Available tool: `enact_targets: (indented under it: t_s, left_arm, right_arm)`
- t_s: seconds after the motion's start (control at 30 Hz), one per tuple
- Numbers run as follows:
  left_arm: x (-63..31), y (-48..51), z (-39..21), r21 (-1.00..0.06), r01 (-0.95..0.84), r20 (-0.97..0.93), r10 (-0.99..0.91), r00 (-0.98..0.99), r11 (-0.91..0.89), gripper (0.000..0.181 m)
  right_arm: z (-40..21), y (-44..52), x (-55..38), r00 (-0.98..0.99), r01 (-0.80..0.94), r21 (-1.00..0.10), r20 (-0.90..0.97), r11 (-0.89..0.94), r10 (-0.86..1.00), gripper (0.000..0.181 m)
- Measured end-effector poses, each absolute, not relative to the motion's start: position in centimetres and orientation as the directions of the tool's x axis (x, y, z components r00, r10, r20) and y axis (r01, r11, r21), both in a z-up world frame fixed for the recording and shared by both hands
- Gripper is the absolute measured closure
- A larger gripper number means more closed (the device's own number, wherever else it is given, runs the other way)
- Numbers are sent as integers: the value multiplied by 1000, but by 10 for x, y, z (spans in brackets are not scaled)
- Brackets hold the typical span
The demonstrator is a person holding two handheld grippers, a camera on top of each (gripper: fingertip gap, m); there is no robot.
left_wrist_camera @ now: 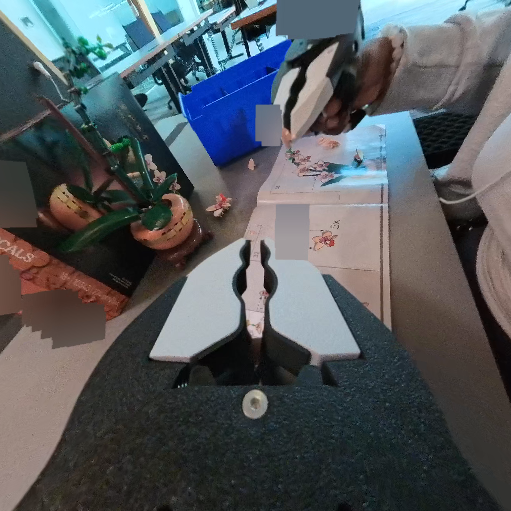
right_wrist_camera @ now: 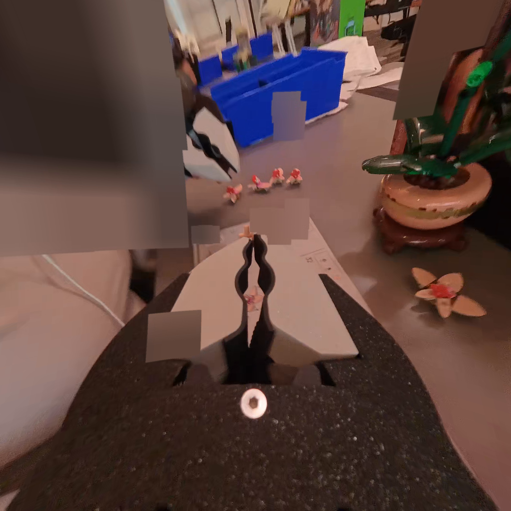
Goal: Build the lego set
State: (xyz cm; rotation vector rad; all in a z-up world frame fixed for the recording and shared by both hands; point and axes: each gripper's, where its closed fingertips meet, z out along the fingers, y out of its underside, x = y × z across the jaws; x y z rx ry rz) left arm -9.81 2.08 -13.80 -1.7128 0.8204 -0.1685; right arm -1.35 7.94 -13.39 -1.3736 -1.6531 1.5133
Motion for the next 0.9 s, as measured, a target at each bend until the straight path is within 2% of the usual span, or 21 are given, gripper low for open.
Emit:
enact_targets:
  t_s: [0.1, 0.2, 0.3, 0.33, 0.4, 0.43, 0.5, 0.57, 0.67, 0.9]
  left_arm:
    - [-89, 16, -139, -935, -340, -216, -603, 768, -97, 177]
    - [-78, 16, -150, -937, -320, -177, -600, 780, -139, 180]
    - [-61, 13, -165, -928, -328, -152, -626, 765, -176, 180]
    - [-55, 12, -170, -927, -324, -135, -634, 762, -191, 179]
    - [-45, 13, -179, -927, -284, -69, -633, 771, -245, 177]
    - [-42, 14, -182, -926, -258, -30, -628, 778, -276, 177]
    - [-35, 16, -189, -916, -198, 71, -629, 774, -348, 175]
    - [-27, 16, -192, -895, -114, 212, -637, 742, -431, 174]
    - [-11, 13, -180, -885, 7, 357, -669, 652, -466, 172]
    - [-6, 9, -178, -877, -1, 375, -687, 623, -480, 175]
  right_arm:
    - [-142, 78, -19, -353, 304, -944, 13, 127, 936, 180]
    - [-145, 79, -21, -293, 233, -898, 302, 374, 907, 180]
    - [-166, 77, -20, -283, 302, -824, 403, 480, 870, 180]
    - [-173, 74, -20, -290, 345, -838, 333, 422, 897, 180]
    - [-188, 49, -15, -411, 461, -870, -33, 177, 911, 180]
    - [-188, 39, -14, -444, 523, -851, -225, 47, 867, 180]
    - [-177, 30, -14, -497, 569, -815, -442, -104, 746, 180]
    - [-171, 27, -14, -553, 604, -792, -495, -86, 671, 180]
    - [-179, 22, -12, -587, 676, -735, -487, 61, 647, 180]
    - [-184, 11, -9, -654, 700, -673, -471, 239, 591, 180]
